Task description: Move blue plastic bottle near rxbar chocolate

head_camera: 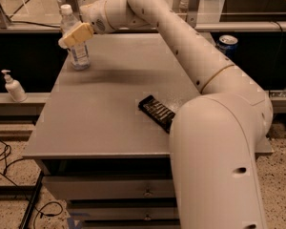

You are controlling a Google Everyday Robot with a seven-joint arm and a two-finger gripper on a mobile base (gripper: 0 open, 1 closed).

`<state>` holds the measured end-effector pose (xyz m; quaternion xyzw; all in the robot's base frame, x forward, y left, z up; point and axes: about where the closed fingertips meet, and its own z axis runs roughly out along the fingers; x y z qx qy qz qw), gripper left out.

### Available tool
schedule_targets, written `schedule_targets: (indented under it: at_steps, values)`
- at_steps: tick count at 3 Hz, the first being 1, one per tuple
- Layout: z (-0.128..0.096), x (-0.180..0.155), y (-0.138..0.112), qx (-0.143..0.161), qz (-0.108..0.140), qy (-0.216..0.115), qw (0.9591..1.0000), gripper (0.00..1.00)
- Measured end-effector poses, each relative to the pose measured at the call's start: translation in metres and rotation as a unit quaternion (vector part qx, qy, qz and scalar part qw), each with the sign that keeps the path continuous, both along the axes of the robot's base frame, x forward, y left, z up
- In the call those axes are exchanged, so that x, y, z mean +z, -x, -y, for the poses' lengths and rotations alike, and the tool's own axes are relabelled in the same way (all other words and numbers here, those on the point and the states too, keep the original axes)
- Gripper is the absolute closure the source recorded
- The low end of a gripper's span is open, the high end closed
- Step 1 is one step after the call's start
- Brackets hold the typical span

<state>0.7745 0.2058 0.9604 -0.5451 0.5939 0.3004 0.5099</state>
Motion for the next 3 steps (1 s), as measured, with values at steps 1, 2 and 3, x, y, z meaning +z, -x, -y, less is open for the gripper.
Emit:
schedule_targets:
  at_steps: [1, 2, 3]
  values:
    - [-0.0178, -0.0059, -0.0032, 0.0, -0.022, -0.009, 0.9997, 0.17]
    - [-0.027, -0.0114, -0.0034, -0.001, -0.038, -0.013, 0.9992, 0.4]
    - [-0.0174, -0.0091, -0.0044, -0.016, -0.042, -0.017, 0.9988, 0.64]
